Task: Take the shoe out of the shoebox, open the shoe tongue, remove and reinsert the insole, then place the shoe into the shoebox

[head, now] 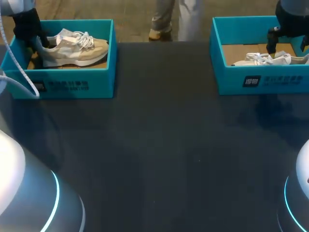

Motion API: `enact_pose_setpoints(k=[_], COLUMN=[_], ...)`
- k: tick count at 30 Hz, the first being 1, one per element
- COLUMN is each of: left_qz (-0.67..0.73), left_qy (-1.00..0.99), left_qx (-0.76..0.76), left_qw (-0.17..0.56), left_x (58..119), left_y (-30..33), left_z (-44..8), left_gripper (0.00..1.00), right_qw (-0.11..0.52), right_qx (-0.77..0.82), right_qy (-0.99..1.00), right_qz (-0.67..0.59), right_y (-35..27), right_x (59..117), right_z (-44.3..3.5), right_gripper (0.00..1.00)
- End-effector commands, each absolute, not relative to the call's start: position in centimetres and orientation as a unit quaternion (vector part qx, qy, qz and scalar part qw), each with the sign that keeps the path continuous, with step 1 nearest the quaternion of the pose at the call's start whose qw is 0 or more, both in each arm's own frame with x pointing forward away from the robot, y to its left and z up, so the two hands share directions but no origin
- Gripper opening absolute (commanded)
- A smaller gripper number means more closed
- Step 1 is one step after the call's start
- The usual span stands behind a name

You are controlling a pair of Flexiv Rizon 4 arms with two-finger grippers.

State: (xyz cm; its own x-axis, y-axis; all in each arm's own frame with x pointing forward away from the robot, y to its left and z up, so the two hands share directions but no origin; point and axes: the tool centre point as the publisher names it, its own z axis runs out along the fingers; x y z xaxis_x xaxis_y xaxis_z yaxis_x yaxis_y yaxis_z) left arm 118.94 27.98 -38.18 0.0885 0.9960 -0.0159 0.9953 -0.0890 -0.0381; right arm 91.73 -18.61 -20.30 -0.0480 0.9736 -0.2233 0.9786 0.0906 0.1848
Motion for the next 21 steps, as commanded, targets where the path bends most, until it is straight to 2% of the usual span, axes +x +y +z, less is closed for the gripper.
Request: enact_pose_setpoints(k=[1, 5, 8, 21], left_qz=[0.029, 0.03, 0.029, 0.032], left_qy=[-0.673, -0.672, -0.669, -0.661], left_qx=[-0.739, -0.74, -0.743, -0.75], left_qw=[0.018, 0.021, 0.023, 0.028], left_x=[120.1, 120.0, 120.0, 119.8], left_y=[28.4, 28.4, 28.5, 28.7], left_z=[-38.5, -38.4, -38.4, -35.8], left_gripper=[0.4, 0.28, 0.0, 0.0], right_qw=[0.147, 0.147, 0.147, 0.147], right_qx=[0.674, 0.674, 0.674, 0.674], right_qy=[0.723, 0.723, 0.723, 0.723], right_qz=[-0.008, -0.008, -0.008, -0.008], right_y=[-18.6, -18.6, -18.6, -18.6], right_x=[91.7, 91.7, 91.7, 91.7], right_z=[-20.3, -20.3, -20.3, -20.3], right_gripper=[1.0, 1.0, 1.0, 1.0])
